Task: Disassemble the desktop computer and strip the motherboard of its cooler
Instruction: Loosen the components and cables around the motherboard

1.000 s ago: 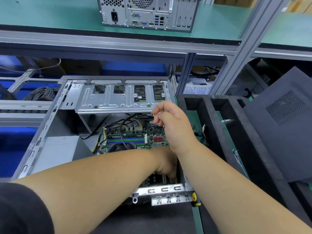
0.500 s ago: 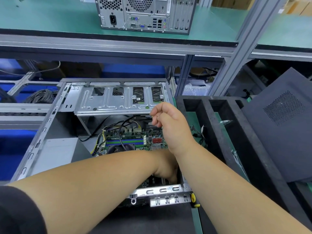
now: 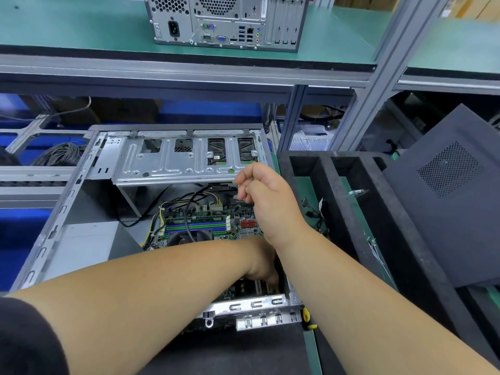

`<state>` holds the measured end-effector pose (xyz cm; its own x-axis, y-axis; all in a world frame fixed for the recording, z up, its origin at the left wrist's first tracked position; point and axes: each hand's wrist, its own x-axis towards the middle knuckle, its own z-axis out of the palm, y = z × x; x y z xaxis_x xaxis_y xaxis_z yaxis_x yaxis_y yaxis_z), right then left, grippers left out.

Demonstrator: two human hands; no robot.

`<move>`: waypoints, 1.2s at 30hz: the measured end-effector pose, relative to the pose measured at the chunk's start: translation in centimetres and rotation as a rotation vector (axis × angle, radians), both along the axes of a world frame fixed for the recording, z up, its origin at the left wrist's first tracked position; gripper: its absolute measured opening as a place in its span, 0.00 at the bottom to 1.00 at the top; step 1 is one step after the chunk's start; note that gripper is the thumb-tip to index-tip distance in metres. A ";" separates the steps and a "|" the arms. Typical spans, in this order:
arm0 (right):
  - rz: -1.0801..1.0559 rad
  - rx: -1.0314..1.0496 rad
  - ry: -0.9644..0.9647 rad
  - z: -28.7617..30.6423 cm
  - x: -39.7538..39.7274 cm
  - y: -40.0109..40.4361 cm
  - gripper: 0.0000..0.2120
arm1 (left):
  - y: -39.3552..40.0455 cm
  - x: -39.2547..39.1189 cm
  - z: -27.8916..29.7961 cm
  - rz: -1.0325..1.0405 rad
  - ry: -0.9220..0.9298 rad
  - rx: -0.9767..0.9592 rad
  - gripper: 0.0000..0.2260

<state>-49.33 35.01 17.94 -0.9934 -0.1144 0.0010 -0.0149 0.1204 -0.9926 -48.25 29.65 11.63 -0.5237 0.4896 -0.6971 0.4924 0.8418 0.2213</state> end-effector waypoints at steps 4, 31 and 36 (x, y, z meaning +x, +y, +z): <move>0.006 -0.002 0.017 -0.2 0.0 0.0 0.13 | 0.0 0.3 0.5 0.010 0.042 -0.003 0.17; 0.028 0.043 0.037 -0.7 -0.2 0.0 0.13 | -2.8 -1.5 4.0 0.070 0.042 -0.095 0.24; -0.004 -0.035 0.038 -0.7 -0.3 0.0 0.12 | -3.2 -1.1 5.5 0.126 -0.162 -0.028 0.20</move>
